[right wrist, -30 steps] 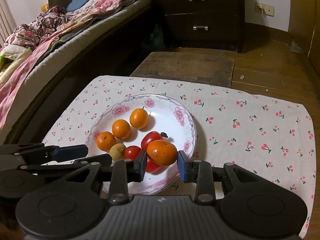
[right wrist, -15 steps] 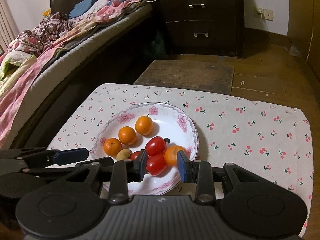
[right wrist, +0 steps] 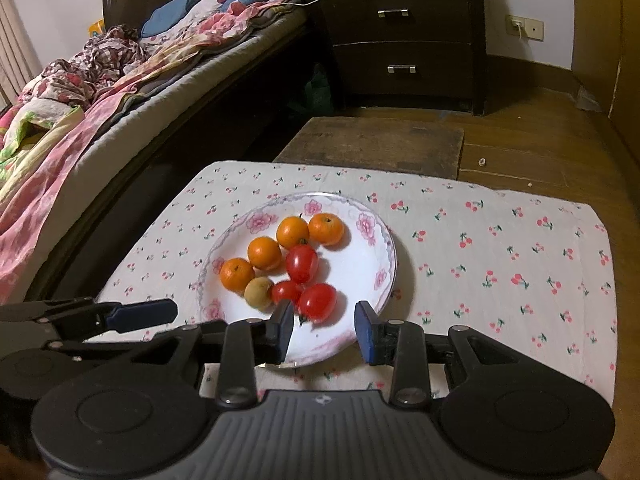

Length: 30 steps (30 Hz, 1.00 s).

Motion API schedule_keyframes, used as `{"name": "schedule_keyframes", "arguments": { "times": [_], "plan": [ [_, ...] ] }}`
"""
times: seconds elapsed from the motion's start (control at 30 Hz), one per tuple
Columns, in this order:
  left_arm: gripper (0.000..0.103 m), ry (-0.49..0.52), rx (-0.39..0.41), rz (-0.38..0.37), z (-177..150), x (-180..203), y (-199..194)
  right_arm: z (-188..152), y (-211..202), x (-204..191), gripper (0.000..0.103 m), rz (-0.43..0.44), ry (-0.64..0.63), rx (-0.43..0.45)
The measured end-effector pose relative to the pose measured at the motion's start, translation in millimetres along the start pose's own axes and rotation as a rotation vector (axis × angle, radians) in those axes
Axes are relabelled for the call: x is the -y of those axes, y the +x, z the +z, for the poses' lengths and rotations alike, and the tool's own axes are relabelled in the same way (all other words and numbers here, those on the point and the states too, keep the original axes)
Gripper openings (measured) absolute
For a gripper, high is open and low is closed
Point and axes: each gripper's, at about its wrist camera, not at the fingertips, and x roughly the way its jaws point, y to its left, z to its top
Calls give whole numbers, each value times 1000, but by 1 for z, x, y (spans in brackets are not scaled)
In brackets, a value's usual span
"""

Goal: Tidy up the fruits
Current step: 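Open both grippers and withdraw them from the bowl toward the remaining brown fruits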

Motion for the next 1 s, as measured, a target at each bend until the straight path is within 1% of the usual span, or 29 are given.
{"name": "schedule_keyframes", "arguments": {
  "times": [0.17, 0.27, 0.43, 0.6, 0.73, 0.87, 0.97, 1.0],
  "plan": [
    [60, 18, -21, -31, -17, 9, -9, -15, -8, -6, 37, 8, -2, -19],
    [60, 31, -47, -51, -29, 14, -10, -20, -15, -8, 37, 12, -3, -13],
    [59, 45, -107, -63, -45, 20, 1, -25, -19, -11, 38, 21, -6, -25],
    [57, 53, -131, -69, -53, 24, 11, -30, -15, -11, 38, 25, -9, -52],
    [51, 63, -147, -55, -57, 26, 21, -34, -12, -11, 38, 31, -14, -70],
    [42, 69, -156, -43, -61, 26, 27, -35, -9, -12, 38, 33, -16, -84],
    [34, 65, -144, -53, -61, 25, 25, -35, -7, -12, 38, 35, -17, -93],
    [34, 71, -142, -52, -61, 26, 24, -35, -6, -12, 38, 35, -17, -97]
  ]
}}
